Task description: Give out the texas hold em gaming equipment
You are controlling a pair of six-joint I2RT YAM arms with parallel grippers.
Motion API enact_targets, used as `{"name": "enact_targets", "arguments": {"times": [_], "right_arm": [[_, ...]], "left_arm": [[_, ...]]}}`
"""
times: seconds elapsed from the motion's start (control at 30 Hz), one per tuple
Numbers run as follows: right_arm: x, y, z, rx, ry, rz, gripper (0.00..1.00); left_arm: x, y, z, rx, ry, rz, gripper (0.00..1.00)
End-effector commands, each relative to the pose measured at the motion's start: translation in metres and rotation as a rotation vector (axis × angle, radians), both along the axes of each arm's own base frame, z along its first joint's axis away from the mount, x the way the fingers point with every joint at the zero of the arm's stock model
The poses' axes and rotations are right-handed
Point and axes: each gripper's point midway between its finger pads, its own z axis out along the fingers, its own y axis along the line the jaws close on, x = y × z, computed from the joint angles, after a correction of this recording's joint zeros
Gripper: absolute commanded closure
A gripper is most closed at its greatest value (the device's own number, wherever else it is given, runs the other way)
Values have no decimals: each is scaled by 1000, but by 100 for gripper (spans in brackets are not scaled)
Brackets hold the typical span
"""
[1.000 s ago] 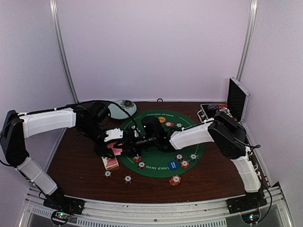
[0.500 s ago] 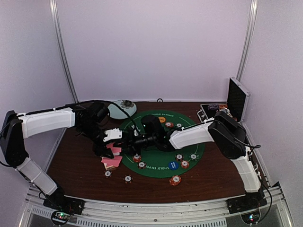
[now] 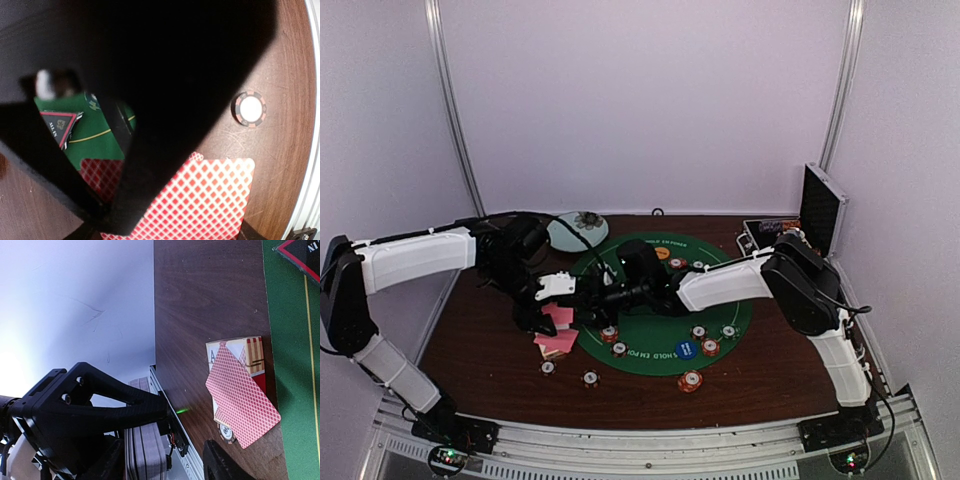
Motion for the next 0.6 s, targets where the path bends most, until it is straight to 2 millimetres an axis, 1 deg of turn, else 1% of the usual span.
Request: {"name": "enact_targets", "arguments": {"times": [0.0, 0.13, 0.23, 0.3, 0.4, 0.57], "right_arm": [[-2, 3, 11, 8, -24, 19, 46], [-5, 3, 13, 5, -27, 36, 48], [-11, 9, 26, 29, -42, 59, 46], [-15, 14, 30, 31, -51, 76, 46], [-17, 18, 32, 32, -51, 87, 46], [-17, 19, 28, 30, -36, 91, 47]], "left_arm": [[8, -3, 24, -33, -67, 2, 81], [9, -1, 26, -24, -79, 7, 82], [9, 0, 25, -21, -76, 8, 82], [9, 0, 25, -20, -73, 13, 82], [11, -1, 27, -22, -75, 22, 82], [14, -2, 32, -30, -89, 30, 83]]}}
